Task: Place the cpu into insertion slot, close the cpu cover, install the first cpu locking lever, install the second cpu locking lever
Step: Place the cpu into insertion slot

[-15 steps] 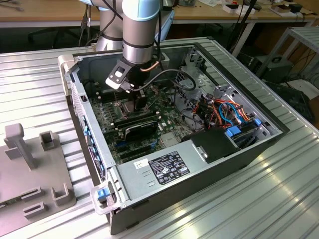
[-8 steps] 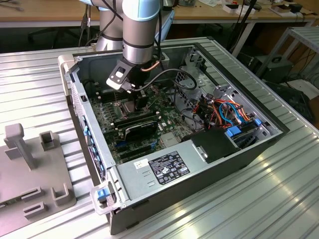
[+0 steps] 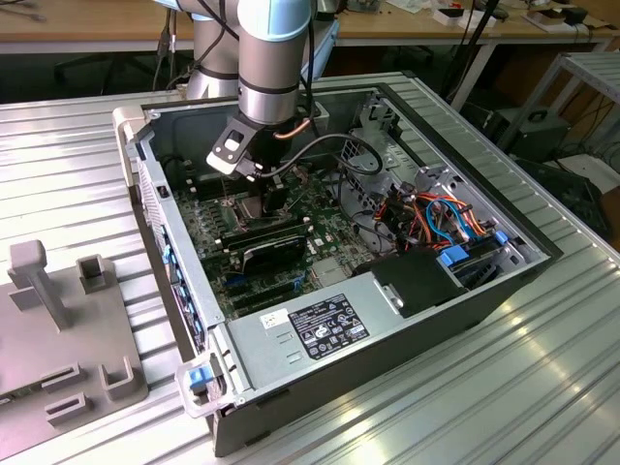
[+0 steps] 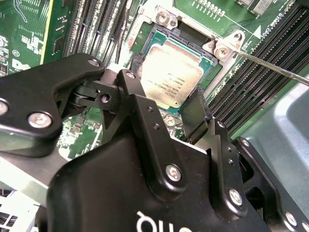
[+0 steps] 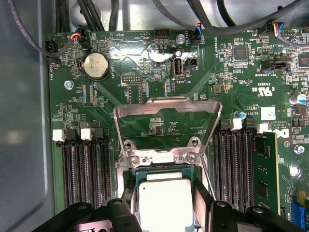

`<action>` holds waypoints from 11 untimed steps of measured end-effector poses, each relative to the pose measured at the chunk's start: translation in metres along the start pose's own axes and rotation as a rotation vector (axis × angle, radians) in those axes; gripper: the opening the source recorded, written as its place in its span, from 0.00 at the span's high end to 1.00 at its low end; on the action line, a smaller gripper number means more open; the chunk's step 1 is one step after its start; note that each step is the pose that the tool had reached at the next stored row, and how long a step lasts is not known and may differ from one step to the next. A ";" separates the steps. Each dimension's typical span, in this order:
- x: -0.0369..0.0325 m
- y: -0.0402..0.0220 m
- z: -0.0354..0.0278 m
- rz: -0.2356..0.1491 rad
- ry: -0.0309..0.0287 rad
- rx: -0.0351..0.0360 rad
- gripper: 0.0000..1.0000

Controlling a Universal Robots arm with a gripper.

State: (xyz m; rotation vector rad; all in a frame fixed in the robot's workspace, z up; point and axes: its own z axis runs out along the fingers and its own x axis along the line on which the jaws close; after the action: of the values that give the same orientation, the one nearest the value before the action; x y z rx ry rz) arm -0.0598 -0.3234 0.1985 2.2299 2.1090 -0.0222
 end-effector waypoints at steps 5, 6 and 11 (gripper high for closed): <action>0.0001 0.0001 -0.0013 0.010 -0.0005 0.0006 0.35; 0.0000 0.0001 -0.0024 0.010 -0.0004 0.0008 0.35; -0.0003 0.0003 -0.0077 0.010 -0.0005 0.0021 0.35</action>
State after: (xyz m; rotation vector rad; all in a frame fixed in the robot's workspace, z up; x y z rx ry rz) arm -0.0598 -0.3233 0.2063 2.2411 2.0986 -0.0244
